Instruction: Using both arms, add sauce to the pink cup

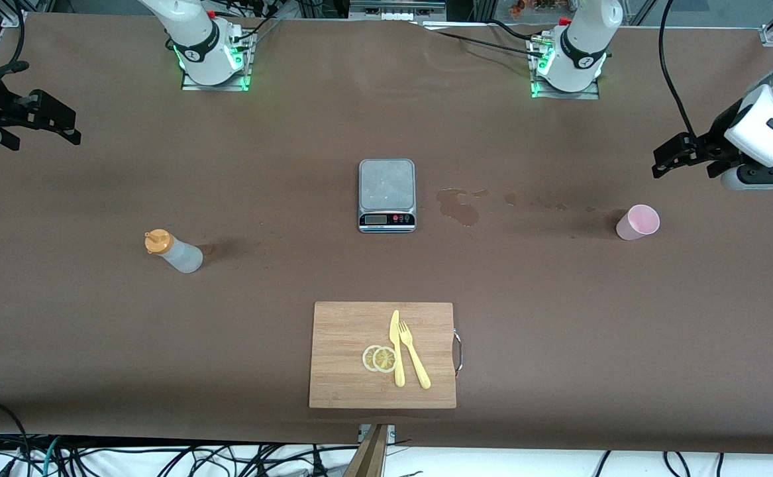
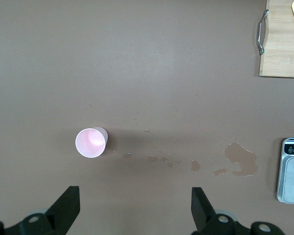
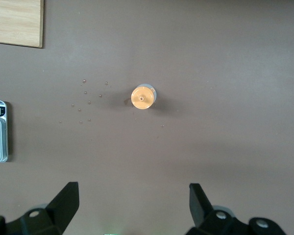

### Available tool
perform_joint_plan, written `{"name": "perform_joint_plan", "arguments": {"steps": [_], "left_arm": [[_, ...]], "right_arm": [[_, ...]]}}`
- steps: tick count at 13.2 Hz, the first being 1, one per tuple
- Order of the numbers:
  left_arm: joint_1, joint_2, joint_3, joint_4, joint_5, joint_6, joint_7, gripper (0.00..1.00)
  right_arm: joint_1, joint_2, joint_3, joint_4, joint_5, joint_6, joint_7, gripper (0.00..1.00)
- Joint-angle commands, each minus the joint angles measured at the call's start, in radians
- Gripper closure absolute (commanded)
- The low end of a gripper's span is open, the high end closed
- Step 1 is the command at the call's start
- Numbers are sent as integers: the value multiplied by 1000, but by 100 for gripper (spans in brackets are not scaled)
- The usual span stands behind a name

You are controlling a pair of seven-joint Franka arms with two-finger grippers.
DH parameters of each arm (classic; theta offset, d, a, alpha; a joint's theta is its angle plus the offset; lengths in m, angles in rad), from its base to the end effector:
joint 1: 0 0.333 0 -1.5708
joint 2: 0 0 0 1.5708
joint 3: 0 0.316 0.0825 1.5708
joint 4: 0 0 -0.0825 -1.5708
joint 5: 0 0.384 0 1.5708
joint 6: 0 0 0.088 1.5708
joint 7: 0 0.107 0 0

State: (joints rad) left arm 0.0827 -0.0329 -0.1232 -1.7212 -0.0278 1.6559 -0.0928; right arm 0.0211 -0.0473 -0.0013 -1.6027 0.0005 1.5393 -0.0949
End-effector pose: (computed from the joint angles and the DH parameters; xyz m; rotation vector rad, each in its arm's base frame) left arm 0.5470 -0.0259 0.5786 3.1186 0.0862 -0.0533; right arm 0.5363 0.0107 0.6325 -3.1352 -0.1800 0.0252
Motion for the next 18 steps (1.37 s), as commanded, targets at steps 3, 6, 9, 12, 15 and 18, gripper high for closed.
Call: {"name": "perform_joint_plan", "arguments": {"steps": [3,6,9,12,15,18], "left_arm": [[8,1,-6,12,20,-2,10,0],[9,1,-6,12,19,-4,10,0],[8,1,-6,12,20,-4,10,0],[8,2,-6,12,20,-4,10,0],[9,4,-6,12,20,-4,8,0],[60,8,-3,12,22,-4,22,0]], "right_arm": [[0,1,3,18,1,-16,12,0],[0,1,1,18,1,-15,12,0],[0,1,1,18,1,-15,14,0],[0,1,1,18,0,-14,14,0],[0,1,0,18,1,-16,12,0],[0,1,1,18,0,-15,12,0]]}}
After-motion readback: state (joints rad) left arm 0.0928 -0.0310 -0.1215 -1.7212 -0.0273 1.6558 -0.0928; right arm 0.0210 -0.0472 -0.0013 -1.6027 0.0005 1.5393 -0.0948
